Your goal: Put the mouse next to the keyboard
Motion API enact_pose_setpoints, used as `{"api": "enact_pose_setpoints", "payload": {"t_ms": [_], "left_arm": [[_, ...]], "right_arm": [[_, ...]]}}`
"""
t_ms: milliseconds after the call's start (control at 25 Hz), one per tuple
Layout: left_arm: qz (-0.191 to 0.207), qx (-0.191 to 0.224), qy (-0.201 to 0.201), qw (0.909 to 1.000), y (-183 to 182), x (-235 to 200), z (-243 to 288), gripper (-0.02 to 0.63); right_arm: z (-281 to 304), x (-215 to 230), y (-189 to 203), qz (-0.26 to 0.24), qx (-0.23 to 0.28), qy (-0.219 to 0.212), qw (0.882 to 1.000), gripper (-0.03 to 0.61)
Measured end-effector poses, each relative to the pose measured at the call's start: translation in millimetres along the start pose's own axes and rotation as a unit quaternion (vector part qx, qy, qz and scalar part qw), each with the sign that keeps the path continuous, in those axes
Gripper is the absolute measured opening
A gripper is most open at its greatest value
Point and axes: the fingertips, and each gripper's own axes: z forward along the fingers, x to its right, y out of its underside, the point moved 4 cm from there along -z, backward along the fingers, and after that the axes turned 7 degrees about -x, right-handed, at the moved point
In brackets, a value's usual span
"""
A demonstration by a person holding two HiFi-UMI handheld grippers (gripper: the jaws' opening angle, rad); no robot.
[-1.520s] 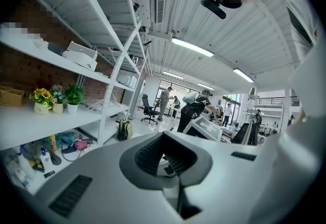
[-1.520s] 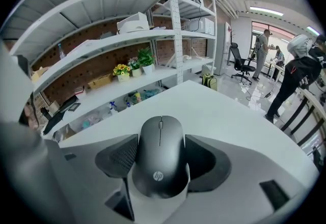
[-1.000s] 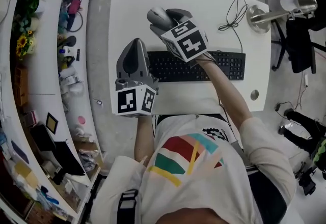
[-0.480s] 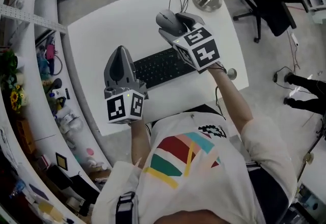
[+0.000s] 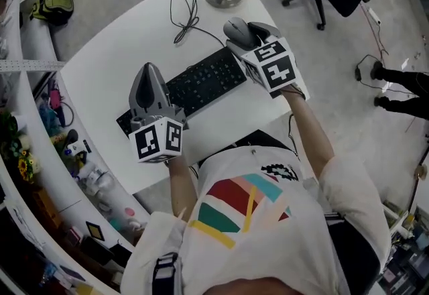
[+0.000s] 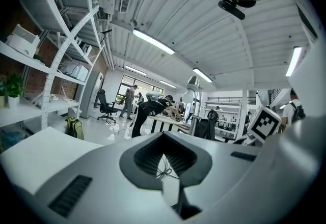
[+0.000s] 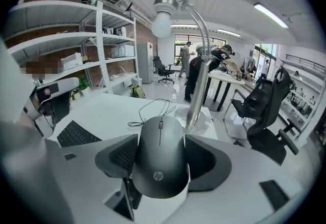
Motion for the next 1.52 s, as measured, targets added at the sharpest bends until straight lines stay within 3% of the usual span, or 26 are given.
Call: {"api": "enact_pose_setpoints", "payload": {"t_ms": [280, 600, 960, 1520], "left_arm": [[0.003, -0.03, -0.002, 0.9995, 22, 34, 23, 0.043], [0.013, -0.054, 0.007, 0.9984, 34, 44, 31, 0.043], [0.011, -0.061, 0.01, 0.998, 38, 37, 31, 0.043], [0.017, -0.04, 0.019, 0.9989, 27, 27, 12, 0.043]], "right_arm": [[11, 43, 65, 0.038, -0.038, 0.008, 0.999, 0.301], [51, 56, 122, 0.089, -0.074, -0.002, 0.993, 0.301], [64, 60, 134, 0.115, -0.082, -0.003, 0.99, 0.302], [66, 52, 132, 0.082, -0.088, 0.002, 0.993, 0.304]]}}
